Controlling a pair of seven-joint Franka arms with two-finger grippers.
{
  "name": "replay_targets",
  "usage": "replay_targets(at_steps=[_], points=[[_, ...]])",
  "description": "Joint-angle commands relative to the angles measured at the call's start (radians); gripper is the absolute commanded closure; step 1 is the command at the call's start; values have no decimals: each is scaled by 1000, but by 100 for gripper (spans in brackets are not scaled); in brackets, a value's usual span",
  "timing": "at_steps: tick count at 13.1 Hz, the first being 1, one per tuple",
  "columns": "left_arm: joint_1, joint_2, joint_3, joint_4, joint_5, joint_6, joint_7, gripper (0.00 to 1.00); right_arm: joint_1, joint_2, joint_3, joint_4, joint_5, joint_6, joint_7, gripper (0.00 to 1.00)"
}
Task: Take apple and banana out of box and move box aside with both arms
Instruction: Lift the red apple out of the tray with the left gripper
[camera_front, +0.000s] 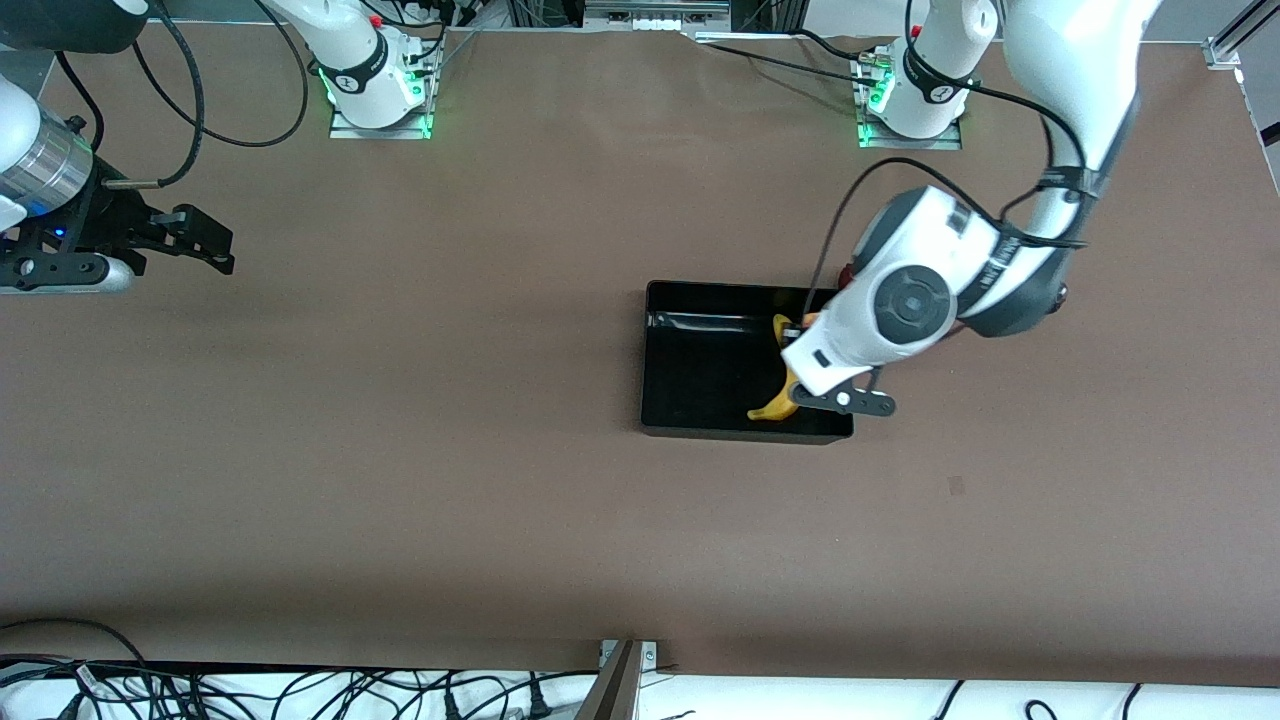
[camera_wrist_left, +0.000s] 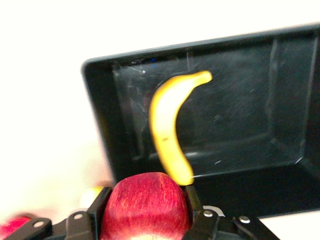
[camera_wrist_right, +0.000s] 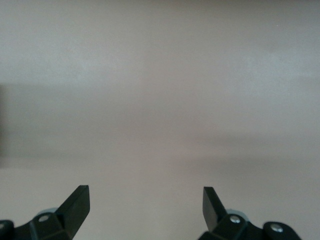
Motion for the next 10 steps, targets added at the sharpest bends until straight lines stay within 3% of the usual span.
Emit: replay_targets(at_steps=[1, 5, 7, 10], points=[[128, -10, -9, -36, -1, -12, 384, 70, -6, 0, 3, 8, 4, -1, -4, 0], [225, 3, -10, -164, 246, 44, 500, 73, -6, 0, 3, 8, 4, -1, -4, 0], [282, -6, -15, -288, 255, 194, 502, 72, -6, 0, 3, 8, 4, -1, -4, 0], [293, 4, -15, -374, 262, 350, 500, 65, -8, 0, 3, 8, 4, -1, -4, 0]])
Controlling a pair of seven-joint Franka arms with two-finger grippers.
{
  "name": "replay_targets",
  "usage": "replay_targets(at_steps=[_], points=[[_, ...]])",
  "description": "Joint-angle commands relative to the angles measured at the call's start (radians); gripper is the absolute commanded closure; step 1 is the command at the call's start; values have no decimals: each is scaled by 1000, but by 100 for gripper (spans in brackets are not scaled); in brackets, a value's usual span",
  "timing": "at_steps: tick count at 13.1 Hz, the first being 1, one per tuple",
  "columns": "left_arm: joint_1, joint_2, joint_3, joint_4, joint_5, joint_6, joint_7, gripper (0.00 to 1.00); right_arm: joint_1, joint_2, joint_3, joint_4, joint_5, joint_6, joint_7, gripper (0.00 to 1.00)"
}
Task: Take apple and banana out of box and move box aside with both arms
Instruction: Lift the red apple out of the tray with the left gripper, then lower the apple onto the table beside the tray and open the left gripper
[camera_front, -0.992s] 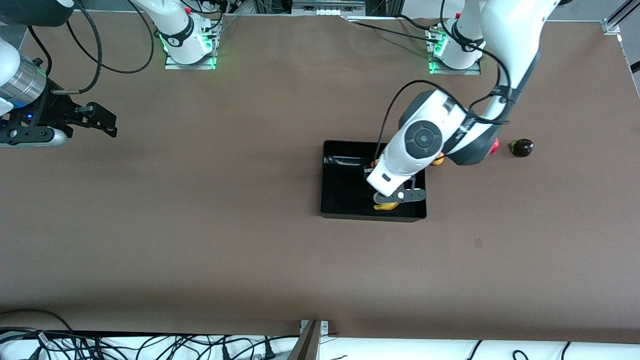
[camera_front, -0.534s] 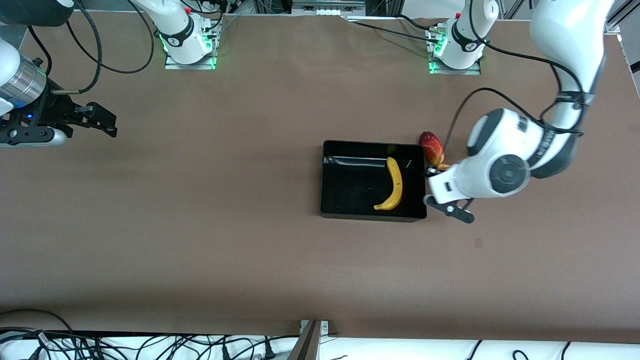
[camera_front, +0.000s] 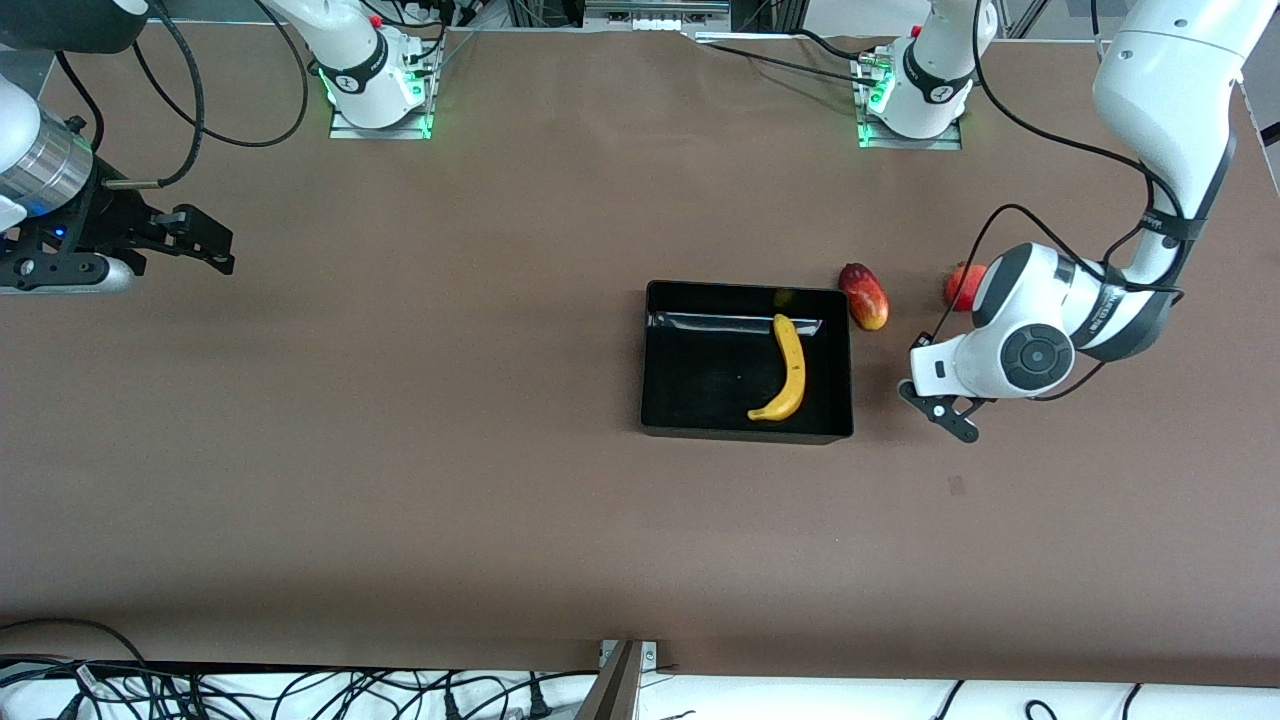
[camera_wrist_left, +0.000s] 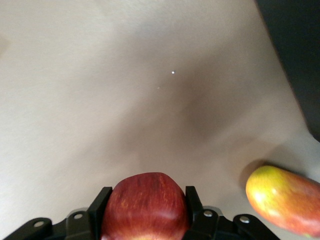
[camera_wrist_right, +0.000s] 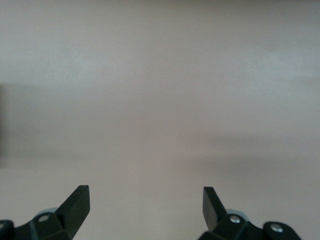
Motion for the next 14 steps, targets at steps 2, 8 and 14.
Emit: replay_targets(at_steps=[2, 8, 14], points=[[45, -6, -17, -92, 22, 160, 20, 42, -6, 0, 3, 8, 4, -1, -4, 0], [45, -113, -80, -54, 10, 37, 25, 0, -8, 0, 3, 8, 4, 0, -4, 0], [-108, -80, -221, 264, -122, -236, -443, 0, -6, 0, 3, 8, 4, -1, -4, 0]])
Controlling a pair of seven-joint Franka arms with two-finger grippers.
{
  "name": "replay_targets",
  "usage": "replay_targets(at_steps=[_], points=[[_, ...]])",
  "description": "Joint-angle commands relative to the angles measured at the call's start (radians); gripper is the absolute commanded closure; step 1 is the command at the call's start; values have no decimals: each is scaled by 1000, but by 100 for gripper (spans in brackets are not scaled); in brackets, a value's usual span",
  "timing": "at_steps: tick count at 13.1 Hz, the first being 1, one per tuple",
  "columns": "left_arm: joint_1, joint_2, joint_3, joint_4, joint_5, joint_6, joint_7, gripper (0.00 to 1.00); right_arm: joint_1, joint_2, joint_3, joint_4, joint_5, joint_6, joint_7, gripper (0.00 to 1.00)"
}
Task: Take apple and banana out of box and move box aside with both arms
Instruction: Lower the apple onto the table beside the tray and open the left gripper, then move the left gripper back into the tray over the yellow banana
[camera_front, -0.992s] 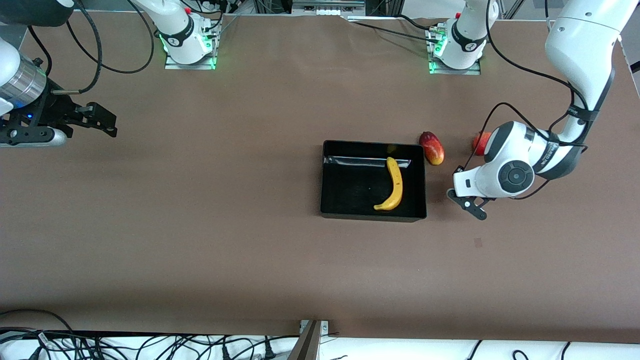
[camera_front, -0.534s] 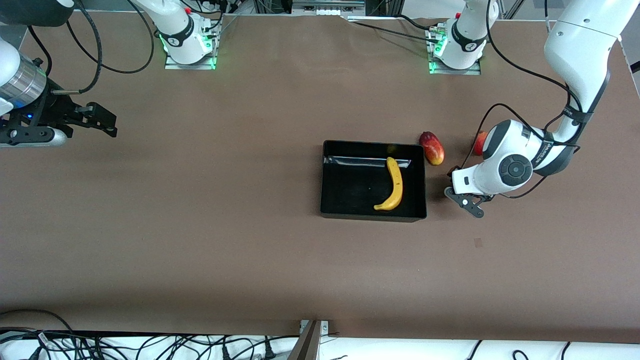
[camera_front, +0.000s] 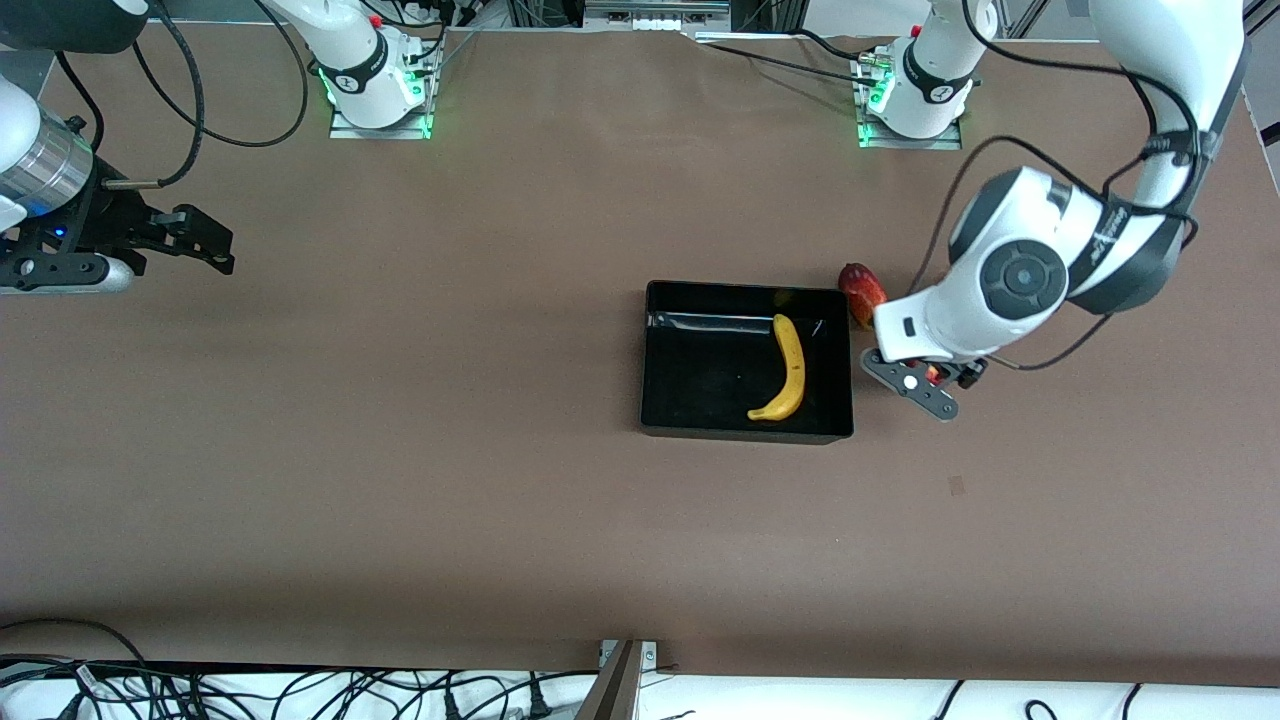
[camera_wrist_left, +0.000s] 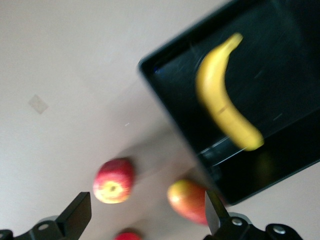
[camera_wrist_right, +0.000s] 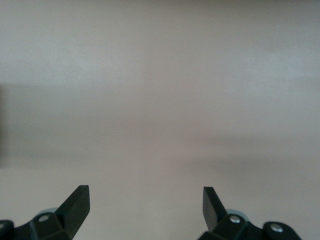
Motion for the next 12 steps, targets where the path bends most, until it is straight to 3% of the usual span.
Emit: replay_targets(at_steps=[1, 4, 7, 9, 12], points=[[-99, 109, 4, 102, -22, -16, -297, 0, -7, 0, 4, 8, 4, -2, -4, 0], [-145, 202, 10, 87, -12, 82, -446, 0, -6, 0, 4, 8, 4, -2, -4, 0], [-133, 218, 26, -76, 15, 327, -447, 0, -6, 0, 4, 8, 4, 0, -4, 0], [-147, 226, 35, -132, 162, 349, -465, 0, -6, 0, 4, 8, 4, 0, -4, 0], [-164, 267, 35, -140, 192, 380, -561, 0, -6, 0, 4, 8, 4, 0, -4, 0]])
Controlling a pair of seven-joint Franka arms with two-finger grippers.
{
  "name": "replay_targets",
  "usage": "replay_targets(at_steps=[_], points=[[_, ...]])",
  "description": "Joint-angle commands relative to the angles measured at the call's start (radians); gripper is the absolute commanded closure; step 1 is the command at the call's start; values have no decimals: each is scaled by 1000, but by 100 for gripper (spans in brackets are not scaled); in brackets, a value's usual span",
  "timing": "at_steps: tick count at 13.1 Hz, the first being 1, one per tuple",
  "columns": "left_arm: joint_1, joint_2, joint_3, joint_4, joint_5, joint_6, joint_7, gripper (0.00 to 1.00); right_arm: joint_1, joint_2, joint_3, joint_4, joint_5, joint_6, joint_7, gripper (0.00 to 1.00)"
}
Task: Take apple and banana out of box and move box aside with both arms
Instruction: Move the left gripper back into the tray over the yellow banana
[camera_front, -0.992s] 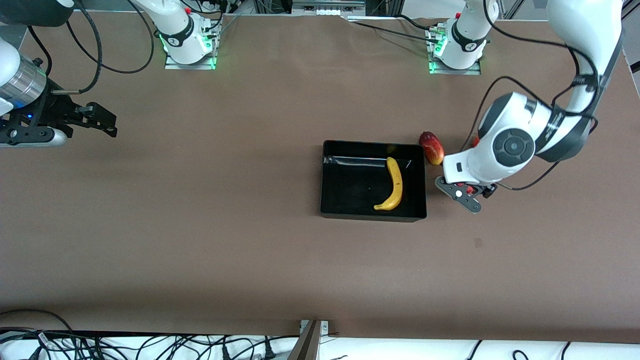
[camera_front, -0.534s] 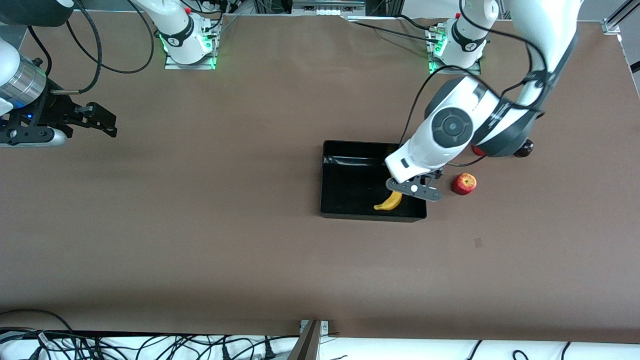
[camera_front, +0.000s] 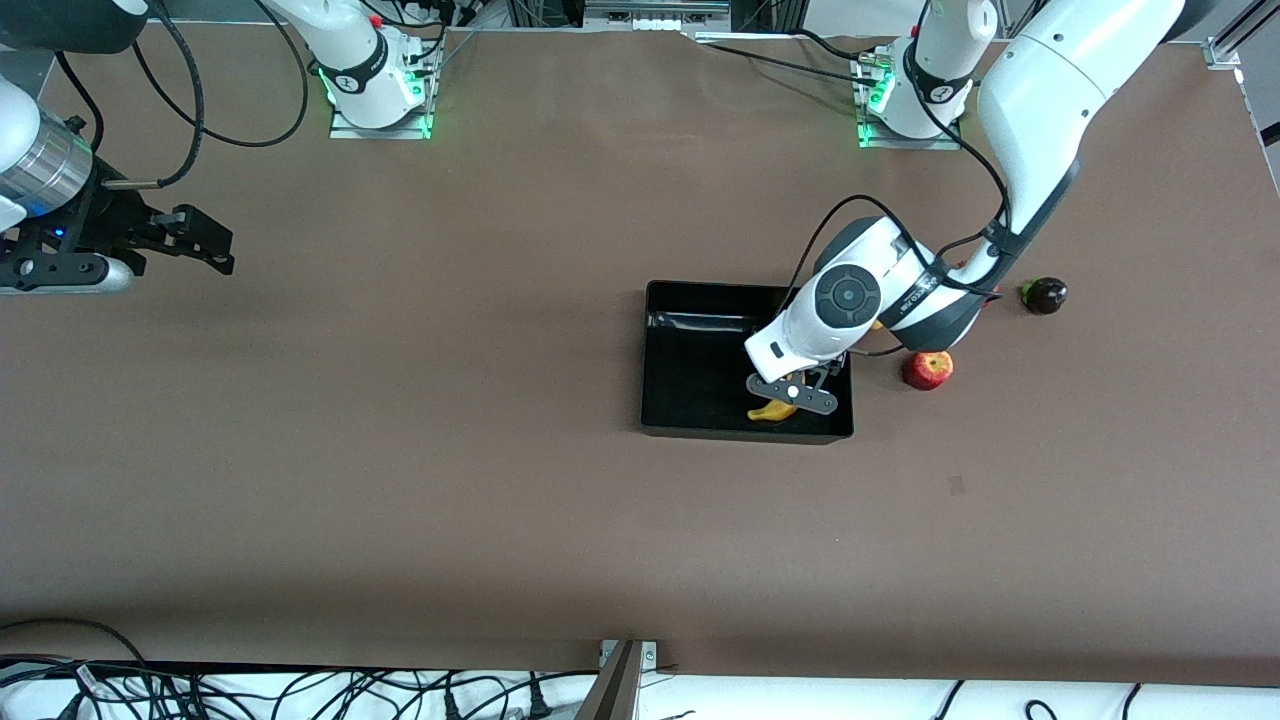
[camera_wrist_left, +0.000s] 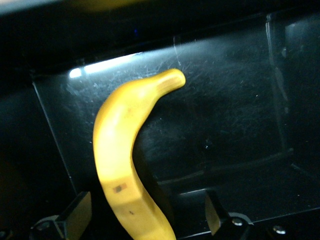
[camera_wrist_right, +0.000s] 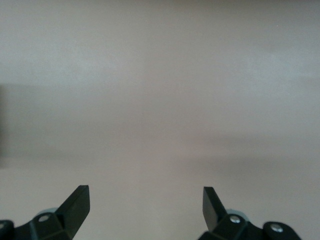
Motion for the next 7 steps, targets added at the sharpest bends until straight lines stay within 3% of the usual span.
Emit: replay_targets(at_steps=[1, 7], points=[[-23, 12, 5, -10, 37, 27, -58, 0, -6, 0, 4, 8, 4, -1, -4, 0], [-89, 57, 56, -6, 112, 46, -105, 0, -6, 0, 4, 8, 4, -1, -4, 0]])
